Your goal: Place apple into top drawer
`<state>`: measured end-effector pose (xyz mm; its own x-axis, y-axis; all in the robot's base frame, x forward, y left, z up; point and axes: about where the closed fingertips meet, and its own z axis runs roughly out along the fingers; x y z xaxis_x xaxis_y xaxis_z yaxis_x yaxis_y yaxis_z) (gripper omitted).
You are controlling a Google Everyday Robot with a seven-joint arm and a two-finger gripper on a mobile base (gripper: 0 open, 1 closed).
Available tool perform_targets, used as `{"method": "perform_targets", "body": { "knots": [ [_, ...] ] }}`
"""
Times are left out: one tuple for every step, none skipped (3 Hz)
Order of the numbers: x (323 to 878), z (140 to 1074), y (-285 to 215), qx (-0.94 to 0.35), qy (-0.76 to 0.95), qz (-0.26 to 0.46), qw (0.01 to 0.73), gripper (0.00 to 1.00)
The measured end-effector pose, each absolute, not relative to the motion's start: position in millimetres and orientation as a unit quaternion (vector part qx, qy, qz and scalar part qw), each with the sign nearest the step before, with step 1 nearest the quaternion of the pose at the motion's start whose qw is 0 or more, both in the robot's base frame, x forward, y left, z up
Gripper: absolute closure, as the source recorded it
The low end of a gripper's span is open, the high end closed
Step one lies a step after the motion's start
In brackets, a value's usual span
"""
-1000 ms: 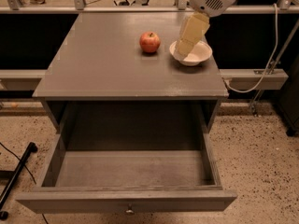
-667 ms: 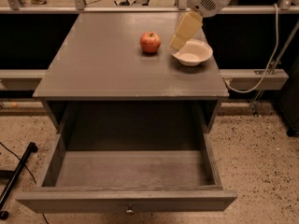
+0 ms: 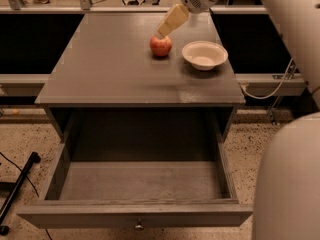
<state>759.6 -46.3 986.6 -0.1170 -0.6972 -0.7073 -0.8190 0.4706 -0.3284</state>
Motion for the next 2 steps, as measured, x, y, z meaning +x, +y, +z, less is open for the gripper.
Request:
{"method": "perform_targets", "body": {
  "knots": [
    [801.0, 962.5, -27.4, -0.475, 0.765, 0.087, 0.427, 0.0],
    [825.1, 931.8, -9.1, -0.451, 0.788, 0.101, 0.407, 0.0]
  ]
}}
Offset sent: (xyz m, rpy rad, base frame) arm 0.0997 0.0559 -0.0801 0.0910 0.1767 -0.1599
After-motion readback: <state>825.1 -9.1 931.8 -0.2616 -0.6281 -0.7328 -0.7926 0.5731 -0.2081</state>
